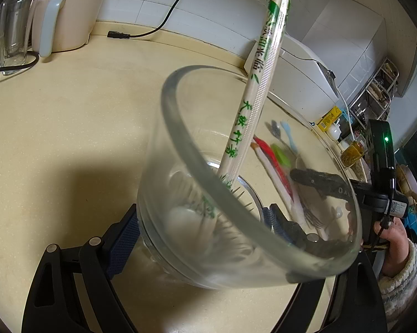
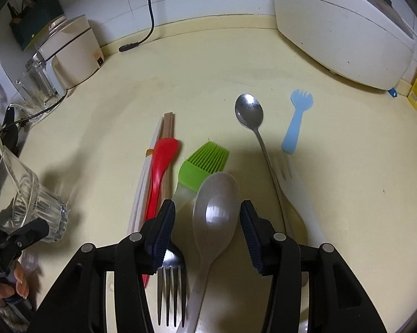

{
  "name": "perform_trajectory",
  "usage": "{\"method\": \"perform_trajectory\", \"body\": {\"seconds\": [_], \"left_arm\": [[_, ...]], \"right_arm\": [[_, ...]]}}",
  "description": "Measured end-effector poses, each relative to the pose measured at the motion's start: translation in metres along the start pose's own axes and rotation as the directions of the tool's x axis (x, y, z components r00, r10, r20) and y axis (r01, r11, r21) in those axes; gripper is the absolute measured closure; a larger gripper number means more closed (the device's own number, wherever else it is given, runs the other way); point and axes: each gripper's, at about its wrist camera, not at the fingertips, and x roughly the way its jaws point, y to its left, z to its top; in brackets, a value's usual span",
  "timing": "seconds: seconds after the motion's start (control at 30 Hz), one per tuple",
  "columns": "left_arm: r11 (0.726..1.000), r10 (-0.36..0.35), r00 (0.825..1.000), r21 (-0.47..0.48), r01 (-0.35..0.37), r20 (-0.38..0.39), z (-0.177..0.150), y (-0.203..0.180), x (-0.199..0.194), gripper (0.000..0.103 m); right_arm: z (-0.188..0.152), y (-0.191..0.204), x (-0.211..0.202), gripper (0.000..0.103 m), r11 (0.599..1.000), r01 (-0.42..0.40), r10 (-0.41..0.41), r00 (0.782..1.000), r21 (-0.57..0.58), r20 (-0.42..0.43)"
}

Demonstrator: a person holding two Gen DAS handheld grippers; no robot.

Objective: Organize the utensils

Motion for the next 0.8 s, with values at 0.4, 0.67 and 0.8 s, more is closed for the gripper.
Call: {"method": "perform_trajectory", "body": {"seconds": [0.4,0.67,0.8], "left_arm": [[1.0,0.0,1.0,0.0,0.0,0.0,0.0,0.0,0.0,0.013],[1.0,0.0,1.0,0.0,0.0,0.0,0.0,0.0,0.0,0.013],[1.0,0.0,1.0,0.0,0.0,0.0,0.0,0.0,0.0,0.013]], "right_arm": [[-0.002,-0.02,-0.001,0.071,0.995,-0.074,0.073,0.997,0.06,0.013],[-0.006,-0.031,-0.023,0.071,0.99,-0.117,0.109,0.989,0.074,0.097],[-0.001,-0.031,-0.049,0.071,0.991,-0.127,0.115,0.972,0.047,0.206]]}}
